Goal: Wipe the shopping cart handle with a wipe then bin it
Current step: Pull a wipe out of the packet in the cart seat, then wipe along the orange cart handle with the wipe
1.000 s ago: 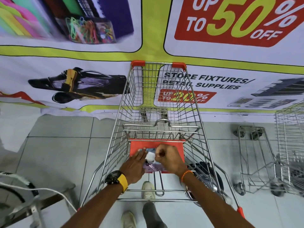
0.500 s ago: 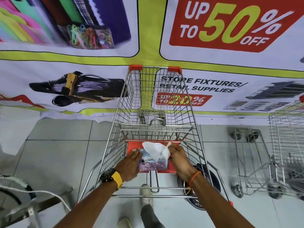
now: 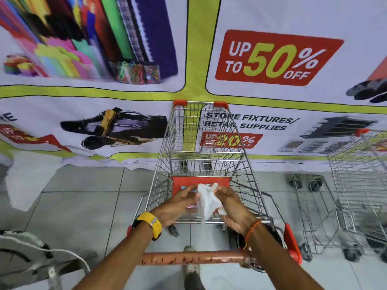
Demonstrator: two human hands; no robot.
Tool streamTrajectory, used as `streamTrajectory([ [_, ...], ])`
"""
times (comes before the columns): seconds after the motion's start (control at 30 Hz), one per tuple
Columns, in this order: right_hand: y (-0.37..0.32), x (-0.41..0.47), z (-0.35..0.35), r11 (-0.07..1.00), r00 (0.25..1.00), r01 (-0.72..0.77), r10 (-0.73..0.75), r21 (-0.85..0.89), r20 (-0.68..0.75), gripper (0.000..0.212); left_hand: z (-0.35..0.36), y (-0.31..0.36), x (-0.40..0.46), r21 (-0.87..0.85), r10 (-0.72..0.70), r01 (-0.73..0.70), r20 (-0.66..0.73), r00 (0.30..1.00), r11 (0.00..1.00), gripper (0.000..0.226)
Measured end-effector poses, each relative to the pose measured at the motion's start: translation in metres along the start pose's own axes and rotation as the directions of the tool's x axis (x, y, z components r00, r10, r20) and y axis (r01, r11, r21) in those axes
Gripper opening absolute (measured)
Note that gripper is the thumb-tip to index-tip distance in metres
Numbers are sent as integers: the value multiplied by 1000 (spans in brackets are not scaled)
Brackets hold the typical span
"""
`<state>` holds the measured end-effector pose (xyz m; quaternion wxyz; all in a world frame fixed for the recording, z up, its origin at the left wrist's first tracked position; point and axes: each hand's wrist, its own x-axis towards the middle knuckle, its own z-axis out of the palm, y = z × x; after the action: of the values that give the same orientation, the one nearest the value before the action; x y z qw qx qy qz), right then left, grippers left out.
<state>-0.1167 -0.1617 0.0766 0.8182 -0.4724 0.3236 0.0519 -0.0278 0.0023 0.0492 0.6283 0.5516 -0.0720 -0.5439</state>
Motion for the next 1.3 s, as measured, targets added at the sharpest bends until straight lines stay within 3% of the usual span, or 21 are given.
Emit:
streamTrajectory([
  [0.07, 6, -20, 9, 1000, 1000, 18, -18, 9, -15, 28, 10, 2, -23, -10, 45, -45, 4, 999, 999, 38],
  [0.2, 18, -63, 24, 992, 996, -23, 33, 126, -78, 47, 17, 1, -80, -35, 114, -120, -156, 981, 992, 17],
  [0.3, 26, -108, 35, 977, 999, -31, 33, 210, -9, 55, 21, 0, -124, -29, 128, -137, -213, 969, 990, 23],
  [0.37, 33, -137, 40, 994, 997, 71, -73, 88, 20, 46, 24, -2, -151, -2, 137, -141, -237, 962, 990, 23],
  [0.47, 53, -159, 44, 940, 956, 257, -281, -224, -83, 25, 27, -9, -182, 74, 165, -151, -256, 953, 986, 21],
  [0.53, 67, -170, 45, 912, 926, 267, -332, -311, -178, 17, 27, -16, -195, 122, 187, -160, -261, 947, 979, 20],
  [0.63, 83, -187, 45, 876, 912, 238, -350, -420, -214, 22, 23, -32, -205, 230, 205, -136, -305, 930, 963, 16],
  [0.7, 87, -192, 42, 779, 867, 232, -437, -583, -238, 19, 18, -41, -203, 324, 241, -119, -369, 897, 939, 6],
  [0.83, 90, -187, 42, 503, 760, 155, -610, -851, -222, 38, 13, -44, -188, 627, 375, 9, -477, 795, 779, 23],
  [0.93, 94, -170, 37, 372, 714, 85, -670, -924, -204, 34, 10, -42, -174, 755, 452, 59, -451, 770, 653, 15],
  [1.03, 95, -155, 32, 346, 698, 58, -684, -936, -210, 14, 4, -40, -164, 777, 437, 73, -426, 792, 625, 18],
  [1.13, 99, -156, 35, 392, 656, 37, -703, -919, -273, 49, 3, -40, -163, 769, 398, 137, -464, 792, 625, 22],
  [1.2, 105, -161, 41, 353, 562, 192, -804, -916, -193, 46, 2, -43, -163, 767, 369, 163, -470, 802, 621, 24],
  [1.23, 110, -163, 46, 323, 564, 276, -817, -905, -120, 42, 0, -44, -163, 764, 354, 157, -458, 816, 625, 28],
  [1.3, 120, -154, 60, 315, 682, 361, -732, -878, 18, 42, -10, -42, -164, 761, 372, 85, -408, 834, 643, 35],
])
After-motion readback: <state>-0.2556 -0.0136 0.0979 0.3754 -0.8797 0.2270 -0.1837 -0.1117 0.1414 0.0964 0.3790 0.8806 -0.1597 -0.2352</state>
